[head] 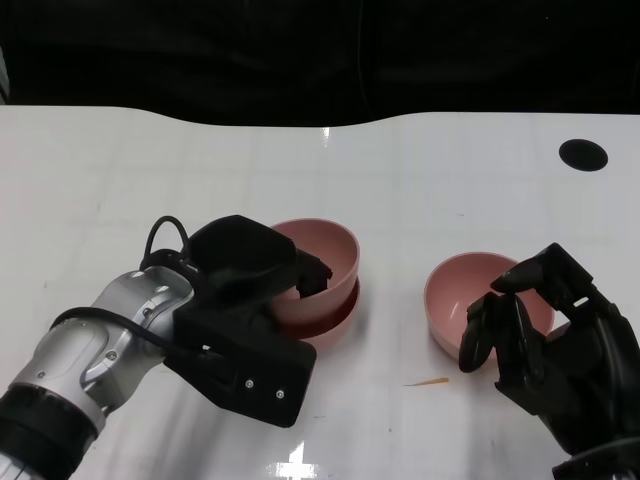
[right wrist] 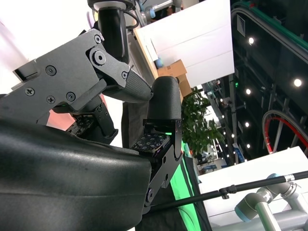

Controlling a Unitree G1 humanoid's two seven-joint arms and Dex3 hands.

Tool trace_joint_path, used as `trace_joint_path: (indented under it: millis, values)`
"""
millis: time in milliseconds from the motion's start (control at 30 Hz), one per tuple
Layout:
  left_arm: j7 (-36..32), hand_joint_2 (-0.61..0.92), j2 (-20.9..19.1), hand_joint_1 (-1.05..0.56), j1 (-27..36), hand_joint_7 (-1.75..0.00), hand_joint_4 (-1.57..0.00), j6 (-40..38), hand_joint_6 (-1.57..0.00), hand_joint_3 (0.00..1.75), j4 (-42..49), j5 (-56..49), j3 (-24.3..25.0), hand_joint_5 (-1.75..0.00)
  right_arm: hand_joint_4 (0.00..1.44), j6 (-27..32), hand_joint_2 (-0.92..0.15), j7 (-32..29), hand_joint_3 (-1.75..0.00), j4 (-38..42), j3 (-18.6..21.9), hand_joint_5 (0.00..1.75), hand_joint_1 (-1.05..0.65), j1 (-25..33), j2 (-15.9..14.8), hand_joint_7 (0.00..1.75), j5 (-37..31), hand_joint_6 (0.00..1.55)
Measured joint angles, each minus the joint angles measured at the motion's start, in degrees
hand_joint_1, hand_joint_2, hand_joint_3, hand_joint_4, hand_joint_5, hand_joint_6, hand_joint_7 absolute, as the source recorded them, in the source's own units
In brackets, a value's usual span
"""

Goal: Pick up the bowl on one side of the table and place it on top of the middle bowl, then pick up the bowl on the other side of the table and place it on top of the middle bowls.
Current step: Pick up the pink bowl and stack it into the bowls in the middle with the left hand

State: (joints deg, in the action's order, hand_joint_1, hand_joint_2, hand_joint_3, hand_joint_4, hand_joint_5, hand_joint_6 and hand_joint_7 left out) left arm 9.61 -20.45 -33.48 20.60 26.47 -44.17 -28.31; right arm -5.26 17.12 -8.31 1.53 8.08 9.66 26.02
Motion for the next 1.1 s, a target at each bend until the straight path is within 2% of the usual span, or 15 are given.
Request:
trace_joint_path:
  millis: [100, 133, 167, 233, 400, 500, 567, 600, 633, 667, 700, 733, 767, 900, 1100]
  values:
    - [0.01, 0.92, 0.08, -0.14, -0.02, -0.05, -1.18, -0.01, -1.08, 0.09, 0.59, 0.1, -0.01, -0.29, 0.87, 0.0, -0.57, 0.0, -1.11, 0.0, -0.2, 1.75, -0.12, 0.19, 0.0, 1.45, -0.06, 0.77]
    - [0.0, 0.92, 0.09, -0.15, -0.09, -0.05, -1.16, 0.03, -1.11, 0.06, 0.82, 0.1, -0.06, -0.39, 0.87, 0.0, -0.57, -0.04, -1.11, 0.0, -0.26, 1.75, -0.12, 0.2, 0.0, 1.45, -0.1, 0.77]
    - [-0.03, 0.92, 0.09, -0.15, -0.27, -0.04, -1.07, 0.08, -1.14, 0.04, 1.01, 0.05, -0.23, -0.63, 0.87, 0.0, -0.57, -0.14, -1.11, -0.01, -0.32, 1.75, -0.12, 0.2, 0.0, 1.45, -0.16, 0.76]
    - [-0.18, 0.92, 0.09, -0.16, -0.66, -0.02, -0.97, 0.36, -1.15, 0.03, 1.32, -0.09, -0.64, -0.79, 0.86, 0.0, -0.57, -0.26, -1.11, -0.03, -0.51, 1.75, -0.12, 0.2, 0.01, 1.45, -0.28, 0.76]
    - [-0.22, 0.92, 0.09, -0.17, -0.97, -0.01, -0.97, 0.59, -1.14, 0.04, 1.34, -0.13, -1.03, -0.79, 0.86, 0.0, -0.57, -0.26, -1.11, -0.03, -0.57, 1.75, -0.12, 0.2, 0.01, 1.46, -0.31, 0.76]
    - [-0.27, 0.92, 0.06, -0.18, -0.97, -0.01, -0.91, 0.57, -1.15, 0.05, 1.26, -0.25, -1.08, -0.96, 0.86, 0.0, -0.57, -0.37, -1.11, -0.03, -0.58, 1.75, -0.12, 0.2, 0.01, 1.46, -0.43, 0.76]
    - [-0.25, 0.92, -0.05, -0.22, -0.97, 0.0, -0.87, 0.5, -1.14, 0.11, 0.92, -0.27, -1.08, -1.0, 0.86, 0.0, -0.58, -0.42, -1.11, -0.03, -0.59, 1.75, -0.12, 0.2, 0.01, 1.46, -0.51, 0.76]
    - [-0.24, 0.92, -0.14, -0.25, -0.97, 0.0, -0.9, 0.46, -1.11, 0.15, 0.62, -0.28, -1.08, -0.84, 0.86, 0.0, -0.58, -0.44, -1.11, -0.03, -0.58, 1.75, -0.12, 0.2, 0.01, 1.46, -0.51, 0.76]
    - [-0.24, 0.92, -0.26, -0.34, -0.96, 0.0, -0.97, 0.44, -1.04, 0.21, 0.28, -0.39, -1.09, -0.52, 0.86, 0.0, -0.58, -0.45, -1.11, -0.03, -0.58, 1.75, -0.12, 0.2, 0.01, 1.46, -0.51, 0.76]
    - [-0.24, 0.92, -0.5, -0.37, -0.96, 0.0, -1.0, 0.45, -1.02, 0.23, -0.17, -0.52, -1.11, -0.39, 0.86, 0.0, -0.58, -0.45, -1.1, -0.02, -0.56, 1.75, -0.12, 0.2, 0.02, 1.46, -0.51, 0.76]
    - [-0.23, 0.92, -0.81, -0.52, -0.95, 0.0, -0.96, 0.47, -0.92, 0.32, -0.65, -0.68, -1.16, -0.22, 0.86, 0.0, -0.58, -0.45, -1.1, -0.02, -0.55, 1.75, -0.12, 0.2, 0.01, 1.46, -0.51, 0.76]
    - [-0.16, 0.92, -1.28, -0.59, -0.93, 0.0, -0.93, 0.52, -0.87, 0.36, -1.17, -1.04, -1.23, -0.15, 0.86, 0.0, -0.58, -0.47, -1.1, -0.02, -0.55, 1.75, -0.12, 0.2, 0.01, 1.47, -0.51, 0.76]
    - [-0.03, 0.92, -1.72, -0.62, -0.92, 0.0, -0.92, 0.51, -0.85, 0.38, -1.64, -1.15, -1.26, -0.11, 0.86, 0.0, -0.58, -0.53, -1.1, -0.02, -0.53, 1.75, -0.12, 0.2, 0.01, 1.47, -0.51, 0.76]
    - [1.77, 0.92, -2.7, -0.82, 0.7, 0.0, -0.6, -0.73, -0.66, 0.5, -4.83, -0.91, -1.04, 0.0, 0.86, -0.08, -0.58, -0.48, -1.1, -0.02, -0.54, 1.75, -0.13, 0.2, 0.0, 1.47, -0.5, 0.75]
    - [1.96, 0.92, -3.03, -0.94, 2.87, 0.0, -0.43, -1.6, -0.54, 0.58, -8.18, -0.87, -0.53, 0.0, 0.86, -0.48, -0.57, 0.01, -1.11, 0.07, -0.48, 1.75, -0.13, 0.19, 0.0, 1.47, -0.48, 0.75]
